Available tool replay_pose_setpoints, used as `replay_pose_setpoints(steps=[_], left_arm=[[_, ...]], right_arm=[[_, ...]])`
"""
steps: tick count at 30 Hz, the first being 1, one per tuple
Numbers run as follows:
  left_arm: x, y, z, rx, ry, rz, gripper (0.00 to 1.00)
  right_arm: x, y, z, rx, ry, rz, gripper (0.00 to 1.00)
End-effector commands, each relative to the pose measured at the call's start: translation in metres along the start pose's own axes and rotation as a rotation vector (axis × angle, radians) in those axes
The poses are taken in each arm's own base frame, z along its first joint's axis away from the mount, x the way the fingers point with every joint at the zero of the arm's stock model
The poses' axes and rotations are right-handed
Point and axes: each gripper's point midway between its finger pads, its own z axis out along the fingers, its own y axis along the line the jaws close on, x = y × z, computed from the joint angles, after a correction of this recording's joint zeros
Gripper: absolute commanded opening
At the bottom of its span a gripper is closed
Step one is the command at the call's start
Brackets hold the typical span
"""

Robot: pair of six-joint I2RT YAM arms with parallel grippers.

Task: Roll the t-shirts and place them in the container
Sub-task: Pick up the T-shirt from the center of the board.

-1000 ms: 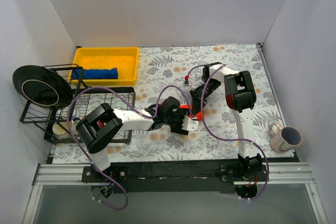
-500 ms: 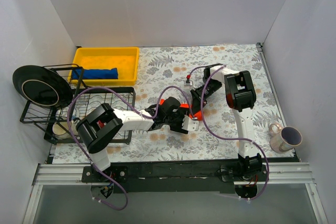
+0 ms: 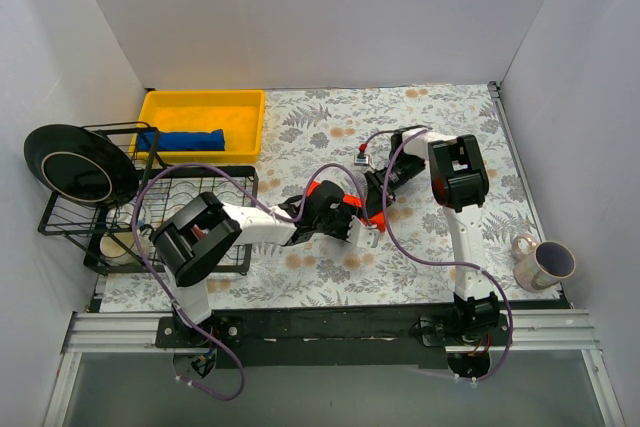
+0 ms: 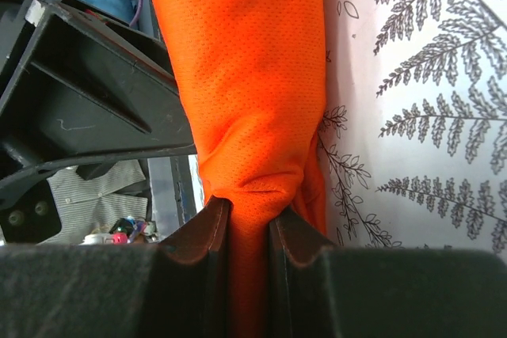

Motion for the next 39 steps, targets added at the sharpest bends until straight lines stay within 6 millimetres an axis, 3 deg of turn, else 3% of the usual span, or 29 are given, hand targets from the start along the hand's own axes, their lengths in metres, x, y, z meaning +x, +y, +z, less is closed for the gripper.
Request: replay_pose_setpoints(steps=[1,5,6,7,8,9,10,11,13,16,17,19,20,21,22,23,24,26,27,29,30,31,33,36,39], left_arm=[[0.081,-0.036,-0.011,0.145,0.265,-0.096,0.32],[0.076,-0.061,-0.010,0.290,0.240,-0.167,0.12],[0.077,-0.072,-0.017,0.360,0.246,-0.218,0.11],[0.074,-0.081,-0.017,0.415,0.226,-0.272,0.07],[0.058,-0.074,-0.014,0.443,0.169,-0.338,0.07],[0.058,-0.085,-0.023,0.513,0.183,-0.401,0.06],[0.057,-0.089,-0.025,0.545,0.177,-0.440,0.05],[0.045,-0.084,-0.027,0.561,0.134,-0.482,0.04],[0.042,-0.083,-0.034,0.582,0.124,-0.533,0.02],[0.033,-0.074,-0.040,0.593,0.103,-0.613,0.02],[0.031,-0.069,-0.041,0.586,0.094,-0.640,0.02],[0.024,-0.054,-0.043,0.579,0.062,-0.718,0.03],[0.024,-0.052,-0.042,0.583,0.060,-0.737,0.03],[0.023,-0.050,-0.042,0.582,0.059,-0.757,0.04],[0.023,-0.050,-0.042,0.576,0.059,-0.763,0.04],[0.023,-0.049,-0.041,0.570,0.056,-0.769,0.04],[0.023,-0.048,-0.039,0.569,0.053,-0.775,0.05],[0.019,-0.046,-0.037,0.574,0.038,-0.800,0.05],[0.019,-0.046,-0.035,0.576,0.036,-0.808,0.06],[0.017,-0.043,-0.032,0.581,0.024,-0.826,0.07],[0.017,-0.043,-0.032,0.581,0.022,-0.832,0.07],[0.018,-0.044,-0.030,0.586,0.022,-0.837,0.07],[0.018,-0.043,-0.029,0.581,0.021,-0.841,0.07],[0.019,-0.042,-0.027,0.576,0.021,-0.836,0.07],[0.019,-0.042,-0.029,0.569,0.030,-0.867,0.08]], right_arm=[[0.056,-0.056,0.012,0.114,0.255,-0.055,0.07],[0.051,-0.055,0.012,0.112,0.233,-0.051,0.10],[0.047,-0.054,0.010,0.112,0.214,-0.045,0.14],[0.039,-0.053,0.005,0.121,0.192,-0.056,0.26],[0.033,-0.050,0.001,0.126,0.169,-0.064,0.31],[0.024,-0.048,-0.008,0.132,0.124,-0.058,0.37],[0.009,-0.041,-0.019,0.159,0.087,-0.098,0.89],[0.002,-0.037,-0.029,0.171,0.054,-0.116,0.99],[-0.015,-0.024,-0.056,0.222,-0.013,-0.184,0.99],[-0.022,-0.007,-0.086,0.309,-0.052,-0.291,0.98],[-0.013,-0.004,-0.086,0.312,-0.055,-0.287,0.99],[-0.015,0.011,-0.100,0.383,-0.082,-0.400,0.98],[-0.003,0.013,-0.094,0.383,-0.075,-0.418,0.99],[-0.002,0.029,-0.098,0.420,-0.086,-0.491,0.99],[0.000,0.033,-0.097,0.440,-0.095,-0.524,0.99],[-0.012,0.030,-0.102,0.503,-0.126,-0.614,0.99],[0.001,0.040,-0.095,0.539,-0.122,-0.652,0.98],[-0.013,0.039,-0.102,0.677,-0.160,-0.796,0.99],[-0.003,0.047,-0.097,0.775,-0.144,-0.873,0.99],[-0.001,0.052,-0.092,0.905,-0.135,-1.029,0.99],[-0.032,0.084,-0.103,1.072,-0.199,-1.246,0.99],[-0.009,0.066,-0.084,1.080,-0.181,-1.241,0.99],[-0.012,0.084,-0.071,1.094,-0.233,-1.345,0.98],[0.005,0.080,-0.044,0.973,-0.167,-1.327,0.99],[0.001,0.085,-0.033,0.902,-0.154,-1.331,0.99]])
